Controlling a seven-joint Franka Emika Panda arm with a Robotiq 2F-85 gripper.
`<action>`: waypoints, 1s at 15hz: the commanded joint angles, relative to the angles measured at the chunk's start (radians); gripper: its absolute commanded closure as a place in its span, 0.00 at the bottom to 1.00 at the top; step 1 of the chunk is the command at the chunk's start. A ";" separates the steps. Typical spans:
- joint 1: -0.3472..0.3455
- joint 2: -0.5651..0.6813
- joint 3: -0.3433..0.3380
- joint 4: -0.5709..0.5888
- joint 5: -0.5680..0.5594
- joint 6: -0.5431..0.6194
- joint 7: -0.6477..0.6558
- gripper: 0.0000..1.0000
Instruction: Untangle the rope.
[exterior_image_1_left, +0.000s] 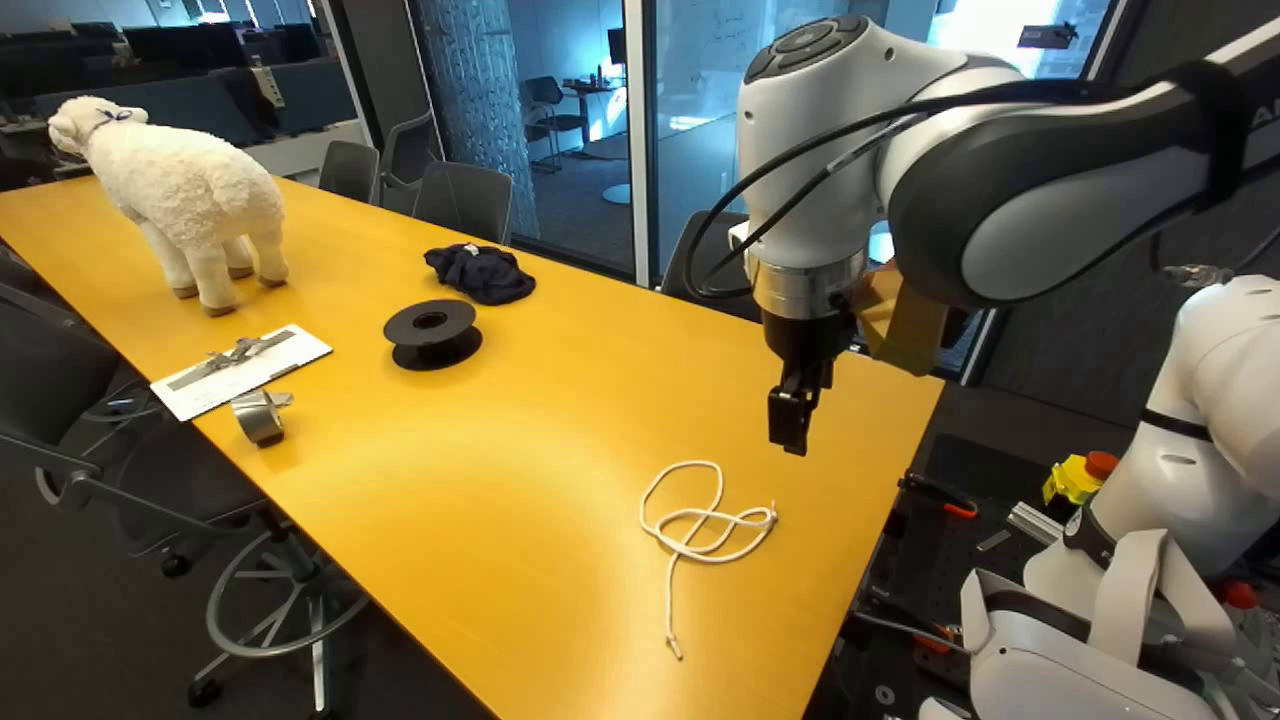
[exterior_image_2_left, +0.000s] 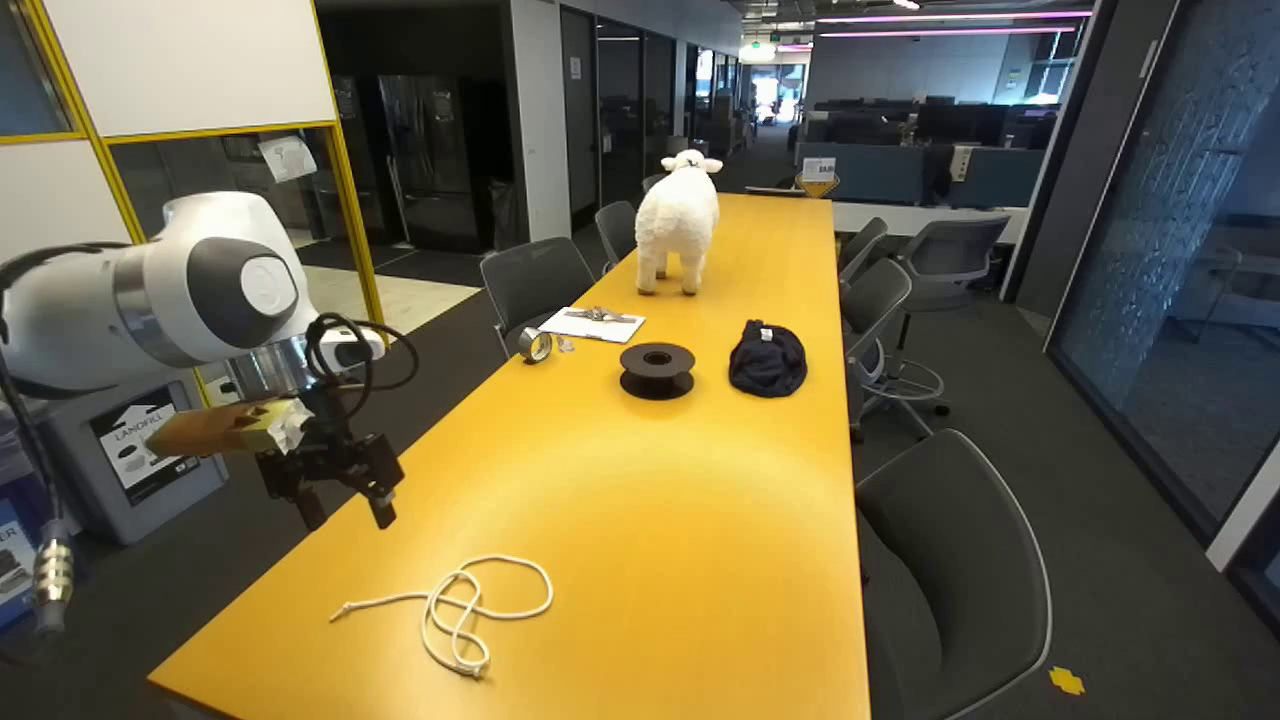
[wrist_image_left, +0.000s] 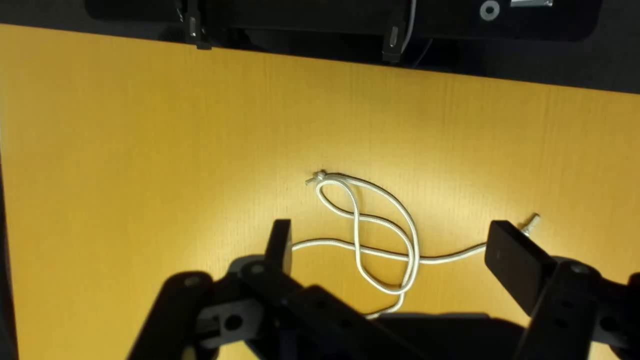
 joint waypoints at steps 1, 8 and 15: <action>0.015 0.126 -0.015 0.013 -0.028 0.157 0.018 0.00; 0.022 0.451 -0.043 0.081 -0.097 0.453 0.038 0.00; 0.088 0.688 -0.136 0.167 -0.065 0.645 -0.001 0.00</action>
